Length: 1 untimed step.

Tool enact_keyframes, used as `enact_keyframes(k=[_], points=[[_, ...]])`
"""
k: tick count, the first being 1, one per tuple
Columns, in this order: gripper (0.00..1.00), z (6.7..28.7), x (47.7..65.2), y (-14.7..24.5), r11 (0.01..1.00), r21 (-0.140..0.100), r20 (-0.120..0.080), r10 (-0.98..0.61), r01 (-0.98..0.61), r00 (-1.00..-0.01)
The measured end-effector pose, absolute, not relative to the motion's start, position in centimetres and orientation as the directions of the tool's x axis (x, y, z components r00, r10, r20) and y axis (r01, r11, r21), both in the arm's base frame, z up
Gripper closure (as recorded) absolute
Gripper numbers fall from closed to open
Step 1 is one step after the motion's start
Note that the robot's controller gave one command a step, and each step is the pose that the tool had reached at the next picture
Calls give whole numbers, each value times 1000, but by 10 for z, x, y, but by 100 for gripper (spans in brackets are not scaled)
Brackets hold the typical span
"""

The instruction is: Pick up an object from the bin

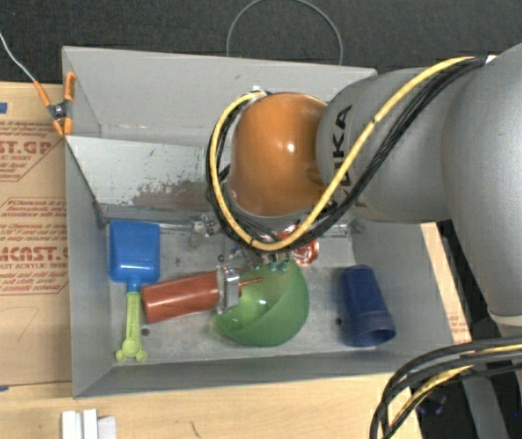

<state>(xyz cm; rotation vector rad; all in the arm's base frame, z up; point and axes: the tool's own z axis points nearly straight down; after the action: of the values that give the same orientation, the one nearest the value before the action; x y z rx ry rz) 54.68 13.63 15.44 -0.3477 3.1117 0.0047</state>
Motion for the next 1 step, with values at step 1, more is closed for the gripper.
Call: enact_keyframes(k=[1], points=[[0, 75, 543, 133, 988, 3, 3, -152, -152, -988]])
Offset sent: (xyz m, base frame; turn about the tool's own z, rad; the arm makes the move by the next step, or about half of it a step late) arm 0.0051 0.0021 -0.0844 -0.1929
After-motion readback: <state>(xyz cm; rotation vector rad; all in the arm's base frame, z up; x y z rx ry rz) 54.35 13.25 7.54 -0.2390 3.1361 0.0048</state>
